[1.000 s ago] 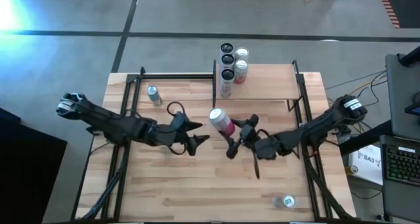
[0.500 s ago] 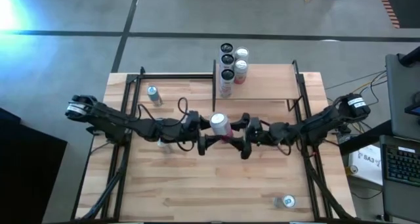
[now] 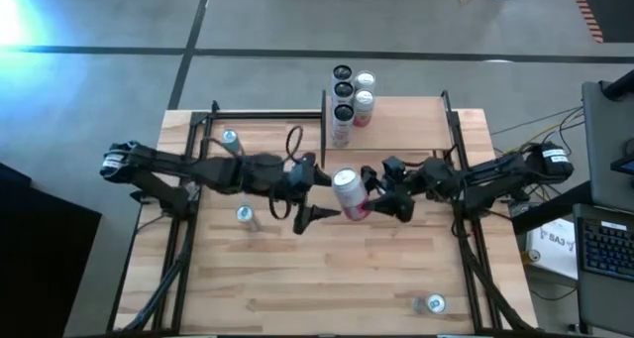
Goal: Place canned beverage on shelf
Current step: Put the pink and white soda can aligned with the other pink soda can on the shelf
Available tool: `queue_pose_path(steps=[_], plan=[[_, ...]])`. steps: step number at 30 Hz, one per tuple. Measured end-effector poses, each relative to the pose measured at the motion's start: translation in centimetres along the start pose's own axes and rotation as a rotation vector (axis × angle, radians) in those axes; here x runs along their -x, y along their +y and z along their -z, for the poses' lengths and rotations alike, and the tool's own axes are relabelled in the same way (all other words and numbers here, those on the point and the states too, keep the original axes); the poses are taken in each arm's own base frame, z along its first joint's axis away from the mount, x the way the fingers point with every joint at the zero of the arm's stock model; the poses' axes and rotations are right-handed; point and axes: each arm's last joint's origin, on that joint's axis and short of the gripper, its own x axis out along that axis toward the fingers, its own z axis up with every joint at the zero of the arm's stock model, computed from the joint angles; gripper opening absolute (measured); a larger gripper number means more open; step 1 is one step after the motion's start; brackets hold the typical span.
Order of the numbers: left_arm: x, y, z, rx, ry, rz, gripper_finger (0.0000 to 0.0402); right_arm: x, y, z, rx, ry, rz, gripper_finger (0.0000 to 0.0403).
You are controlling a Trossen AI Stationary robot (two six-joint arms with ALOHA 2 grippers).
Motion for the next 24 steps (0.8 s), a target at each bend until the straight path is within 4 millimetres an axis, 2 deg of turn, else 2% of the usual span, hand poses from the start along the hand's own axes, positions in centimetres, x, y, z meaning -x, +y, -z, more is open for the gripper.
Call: queue_pose_path(steps=[5,9,15,24], plan=[[0.5,3.1,-2.4,-0.015,-0.118,0.133,0.0313,0.3,0.2,-1.3,-0.061,-0.029,-0.117,0.0284],[0.8,4.9,-3.3,-0.004,-0.209,0.260,0.0313,0.2,0.1,-1.0,-0.081,0.015,-0.139,0.0282],[-0.5,5.5,-2.5,0.031,-0.189,0.349,0.0313,0.0,-0.2,-0.6,-0.124,0.007,-0.112,0.0284],[-2.0,5.3,-1.5,0.066,-0.167,0.406,0.0313,-0.1,-0.2,-0.3,-0.111,0.011,-0.105,0.0284]])
